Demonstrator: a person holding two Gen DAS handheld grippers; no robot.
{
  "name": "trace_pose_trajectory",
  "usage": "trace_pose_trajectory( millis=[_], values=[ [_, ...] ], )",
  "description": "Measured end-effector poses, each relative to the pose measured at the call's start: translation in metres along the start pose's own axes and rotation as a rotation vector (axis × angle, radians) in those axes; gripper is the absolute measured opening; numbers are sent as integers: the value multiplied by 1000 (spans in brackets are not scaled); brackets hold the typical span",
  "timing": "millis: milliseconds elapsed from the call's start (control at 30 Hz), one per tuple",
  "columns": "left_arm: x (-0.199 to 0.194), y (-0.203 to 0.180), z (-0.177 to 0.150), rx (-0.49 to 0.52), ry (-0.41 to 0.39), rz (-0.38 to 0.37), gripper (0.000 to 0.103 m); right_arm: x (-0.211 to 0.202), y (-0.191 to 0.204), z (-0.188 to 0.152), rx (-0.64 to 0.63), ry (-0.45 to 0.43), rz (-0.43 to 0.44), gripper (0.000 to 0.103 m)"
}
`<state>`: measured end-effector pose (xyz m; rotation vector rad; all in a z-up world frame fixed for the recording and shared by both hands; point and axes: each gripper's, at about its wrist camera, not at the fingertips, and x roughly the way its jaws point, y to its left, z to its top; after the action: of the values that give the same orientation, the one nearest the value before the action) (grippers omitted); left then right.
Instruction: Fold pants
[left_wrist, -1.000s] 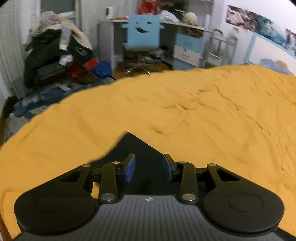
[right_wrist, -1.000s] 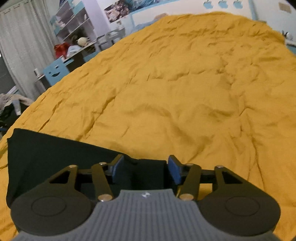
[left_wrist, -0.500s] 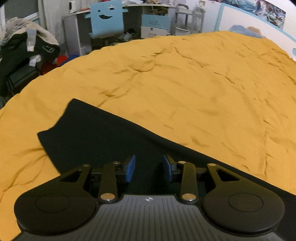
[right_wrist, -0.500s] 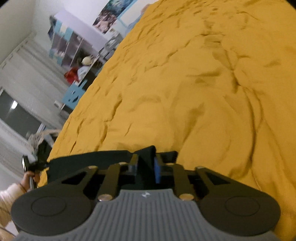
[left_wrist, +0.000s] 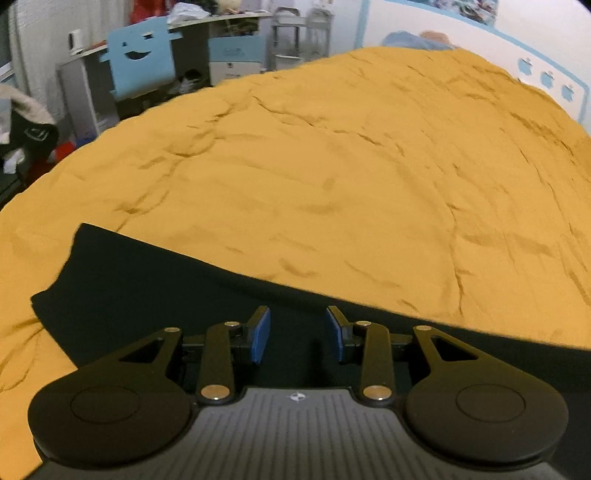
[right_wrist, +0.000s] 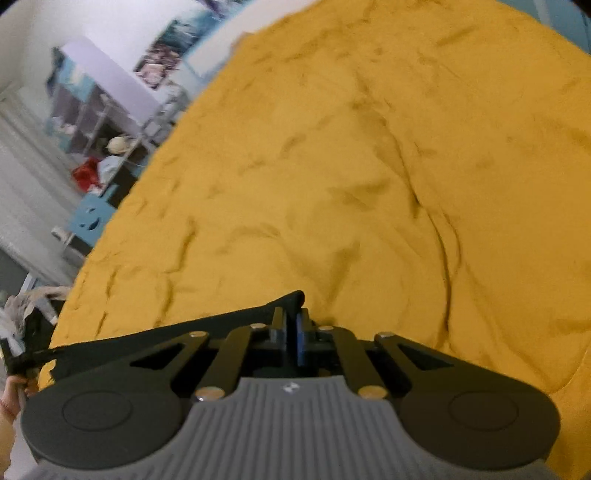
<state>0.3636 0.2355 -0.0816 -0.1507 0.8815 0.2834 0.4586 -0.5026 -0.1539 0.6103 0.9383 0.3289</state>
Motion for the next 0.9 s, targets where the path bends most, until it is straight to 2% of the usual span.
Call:
trace_pose_trajectory(
  millis=[33,67,100,167,200,333,533,667,900],
  values=[
    [1,-1,-2,6,6,3,41,2,-3,-2,30,0,-6,2],
    [0,-2,-4,6,10,8,41,1,-4,-2,53,0,-13,10],
    [-2,-2,-6,-2,8,9,41,-3,-4,-2,66,1,-29,13],
    [-11,-7,-11,-9,3,-14,41,-19,3,-5,55,-11,-65,33],
    [-18,-12,-13,-5,4,-32,41,-29,7,-8,48,-23,-74,36],
    [-46,-45,-30,34,-6,-131,41,-73,23,-31,65,-29,-99,41],
    [-96,-109,-65,63,3,-375,37,-119,32,-75,83,-12,-127,42],
    [-124,-150,-93,124,52,-532,37,-135,39,-99,46,-17,-181,44],
    [-155,-204,-141,282,116,-697,37,-155,56,-124,4,-54,-186,55]
  ],
)
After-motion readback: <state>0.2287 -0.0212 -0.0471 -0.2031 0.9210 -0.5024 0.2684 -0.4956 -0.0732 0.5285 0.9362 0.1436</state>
